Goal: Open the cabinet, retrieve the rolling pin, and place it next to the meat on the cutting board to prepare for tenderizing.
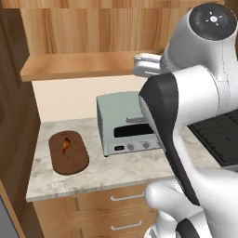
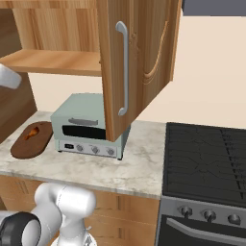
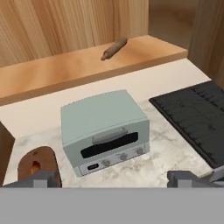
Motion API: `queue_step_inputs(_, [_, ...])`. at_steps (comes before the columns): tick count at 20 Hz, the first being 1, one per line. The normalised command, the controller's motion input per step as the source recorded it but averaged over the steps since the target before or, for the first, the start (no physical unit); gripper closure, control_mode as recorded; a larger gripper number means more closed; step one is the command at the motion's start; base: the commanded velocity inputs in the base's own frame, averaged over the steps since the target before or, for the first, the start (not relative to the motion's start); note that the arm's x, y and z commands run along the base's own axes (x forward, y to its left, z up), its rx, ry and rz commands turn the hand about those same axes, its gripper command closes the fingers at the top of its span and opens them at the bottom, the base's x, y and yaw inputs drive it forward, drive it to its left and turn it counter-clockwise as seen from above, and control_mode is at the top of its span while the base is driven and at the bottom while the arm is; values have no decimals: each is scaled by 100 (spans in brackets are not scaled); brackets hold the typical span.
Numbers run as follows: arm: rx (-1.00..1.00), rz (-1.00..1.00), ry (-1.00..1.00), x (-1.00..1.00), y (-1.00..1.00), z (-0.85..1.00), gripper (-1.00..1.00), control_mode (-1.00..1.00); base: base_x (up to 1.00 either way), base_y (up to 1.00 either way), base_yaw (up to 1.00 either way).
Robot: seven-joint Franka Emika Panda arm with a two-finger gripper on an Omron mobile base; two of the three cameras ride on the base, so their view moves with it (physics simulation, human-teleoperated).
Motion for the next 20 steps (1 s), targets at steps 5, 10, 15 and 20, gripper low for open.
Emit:
queue_step_inputs(5, [-4, -7, -2, 0, -48, 0, -100, -100, 0, 0, 0])
queue_step_inputs(10, [0, -6, 0, 12, -52, 0, -100, -100, 0, 0, 0])
queue_step_inputs(15, [0, -5, 0, 29, -49, 0, -100, -100, 0, 0, 0])
queue_step_inputs(20, [0, -5, 0, 52, -33, 0, -100, -100, 0, 0, 0])
